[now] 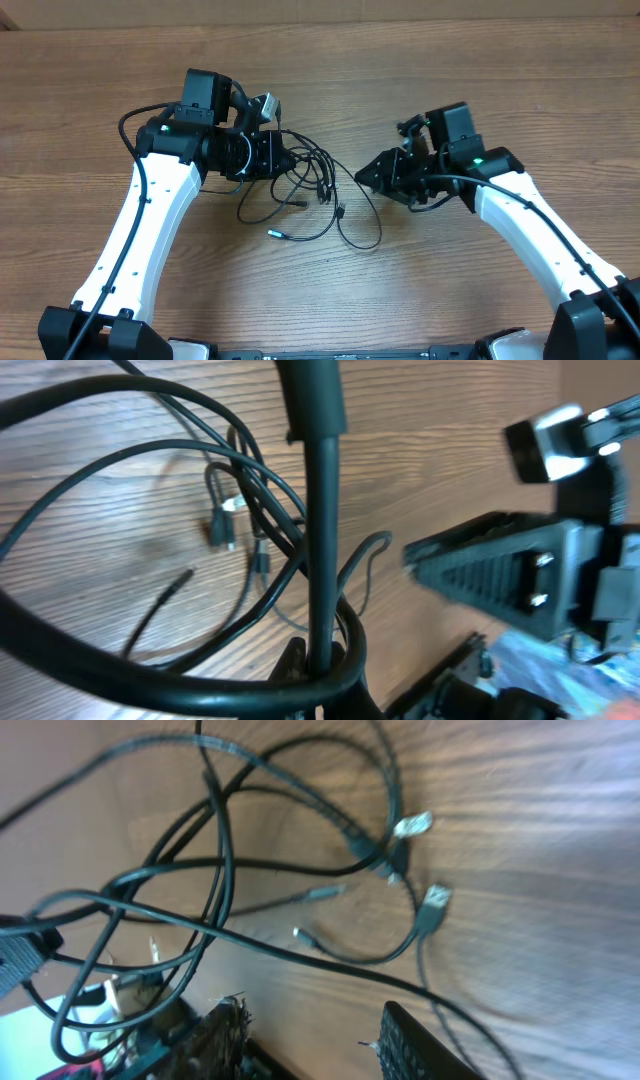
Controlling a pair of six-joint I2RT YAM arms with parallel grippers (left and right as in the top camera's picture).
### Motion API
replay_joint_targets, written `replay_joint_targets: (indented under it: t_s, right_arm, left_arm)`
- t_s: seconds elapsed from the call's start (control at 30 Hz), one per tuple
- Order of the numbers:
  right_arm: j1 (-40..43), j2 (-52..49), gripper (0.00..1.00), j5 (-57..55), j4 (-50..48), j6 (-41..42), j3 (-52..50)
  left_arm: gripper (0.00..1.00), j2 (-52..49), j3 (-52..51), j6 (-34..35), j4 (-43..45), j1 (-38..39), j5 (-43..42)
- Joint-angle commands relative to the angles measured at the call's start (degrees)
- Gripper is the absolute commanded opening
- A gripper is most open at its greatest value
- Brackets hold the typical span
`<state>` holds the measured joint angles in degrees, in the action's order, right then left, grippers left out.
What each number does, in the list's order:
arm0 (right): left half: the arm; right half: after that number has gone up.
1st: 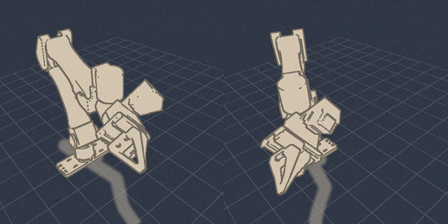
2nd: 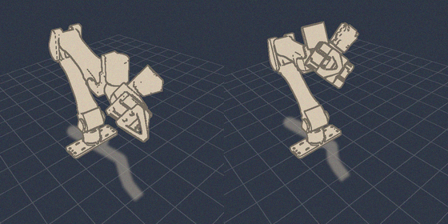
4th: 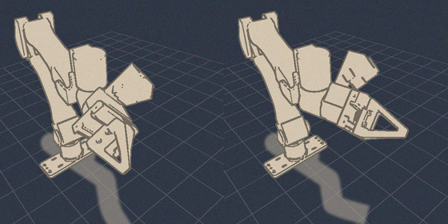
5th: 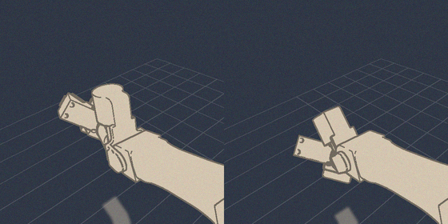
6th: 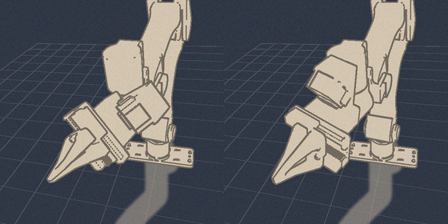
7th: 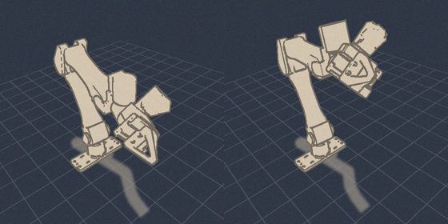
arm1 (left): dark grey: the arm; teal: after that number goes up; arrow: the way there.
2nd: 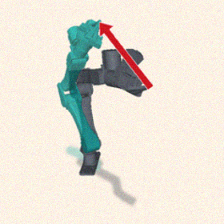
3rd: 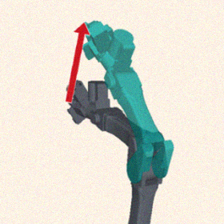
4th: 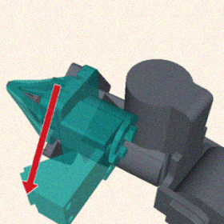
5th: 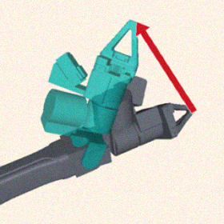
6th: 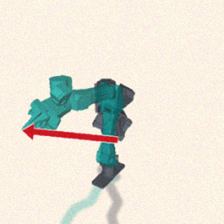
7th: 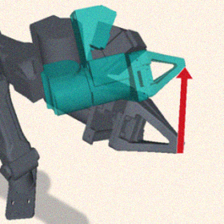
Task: Untangle cables
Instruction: 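Move the right gripper left and grasp the bundle near the left gripper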
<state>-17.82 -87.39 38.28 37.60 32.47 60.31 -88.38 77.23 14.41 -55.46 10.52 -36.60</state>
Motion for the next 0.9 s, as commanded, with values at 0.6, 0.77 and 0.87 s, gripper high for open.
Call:
replay_joint_targets:
  t_s: [0.6,0.77,0.87]
  right_arm:
    - [-7.0,-0.2,0.41,-13.4,-5.3,9.5,-0.2]
    - [-7.5,-0.5,0.42,-12.4,-4.3,1.2,-0.2]
    - [-8.7,-0.5,0.48,-12.6,-4.6,-6.8,-0.2]
  left_arm:
    - [0.04,1.3,0.6,5.1,1.7,0.5,-9.6]
    - [0.04,1.3,0.6,5.7,4.3,0.4,-15.2]
    - [0.04,1.3,0.6,6.3,11.0,0.3,-23.5]
